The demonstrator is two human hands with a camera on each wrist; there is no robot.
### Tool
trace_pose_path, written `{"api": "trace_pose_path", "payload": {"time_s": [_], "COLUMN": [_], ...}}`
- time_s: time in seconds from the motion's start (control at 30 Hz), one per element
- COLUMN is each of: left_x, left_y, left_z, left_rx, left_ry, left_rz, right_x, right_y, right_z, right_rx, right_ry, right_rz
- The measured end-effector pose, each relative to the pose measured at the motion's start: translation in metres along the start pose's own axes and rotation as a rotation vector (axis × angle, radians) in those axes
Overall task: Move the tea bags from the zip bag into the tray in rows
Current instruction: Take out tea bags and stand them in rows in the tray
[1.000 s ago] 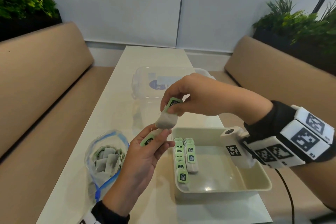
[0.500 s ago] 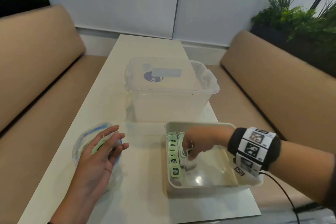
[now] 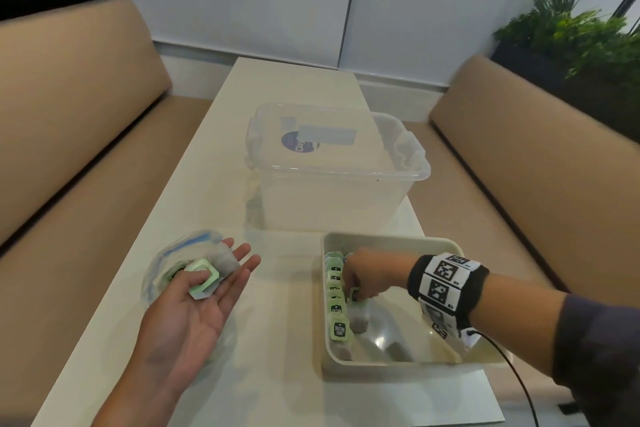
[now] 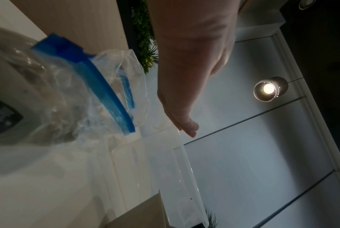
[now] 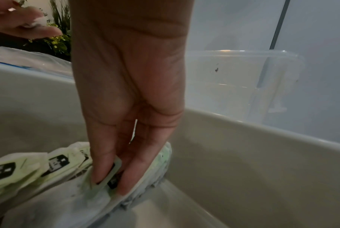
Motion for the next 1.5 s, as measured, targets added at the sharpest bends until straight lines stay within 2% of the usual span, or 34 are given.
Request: {"api": "trace_pose_path", "payload": {"time_s": [0.27,0.33,0.43,0.53,0.67,0.73,0.83,0.97,1.03,1.07,1.17,1.27,1.37,1.5], "left_x": [0.01,0.011,0.012,0.011,0.009,0.007,0.002,-0.009,-0.017,-0.021,-0.031,-0.038,-0.044,-0.036], "left_y": [-0.019,-0.025,-0.031,-0.041,-0.058,-0.064,-0.065,-0.067,-0.068,-0.068,-0.078,-0.083,-0.087,-0.089], "left_z": [-0.004,-0.004,-0.004,-0.004,-0.007,-0.007,-0.005,-0.01,-0.013,-0.013,-0.016,-0.018,-0.021,-0.022], "left_rx": [0.093,0.119,0.131,0.168,0.274,0.305,0.232,0.086,0.016,0.004,0.062,0.06,0.029,0.12], "left_ry": [0.035,0.026,-0.004,-0.047,-0.034,-0.029,-0.108,-0.381,-0.496,-0.548,-0.673,-0.755,-0.775,-0.648], "left_rz": [0.031,0.042,0.058,0.09,0.185,0.223,0.317,0.586,0.65,0.707,0.961,1.193,1.175,0.96], "right_x": [0.0,0.009,0.04,0.074,0.099,0.103,0.101,0.096,0.096,0.095,0.09,0.09,0.091,0.09], "right_y": [0.017,0.044,0.089,0.114,0.111,0.106,0.1,0.093,0.094,0.096,0.112,0.131,0.141,0.151], "right_z": [-0.009,-0.026,-0.064,-0.094,-0.1,-0.097,-0.093,-0.092,-0.096,-0.099,-0.117,-0.136,-0.143,-0.152], "right_rx": [-0.188,-0.323,-0.501,-0.485,-0.347,-0.343,-0.386,-0.341,-0.346,-0.387,-0.654,-0.832,-0.871,-0.878], "right_ry": [-0.036,0.024,0.268,0.455,0.514,0.531,0.545,0.614,0.599,0.58,0.546,0.59,0.626,0.674], "right_rz": [-0.082,0.037,0.427,0.842,0.946,1.02,1.204,1.507,1.483,1.398,1.007,0.823,0.776,0.848]}}
Point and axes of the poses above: each hand's wrist, its own z-axis towards the middle knuckle, its own y-axis out of the back of the hand, x = y × z, the point moved 6 cm from there along z, towards the middle knuckle, and after that the axes turned 7 degrees about z, right-handed, at the moved point
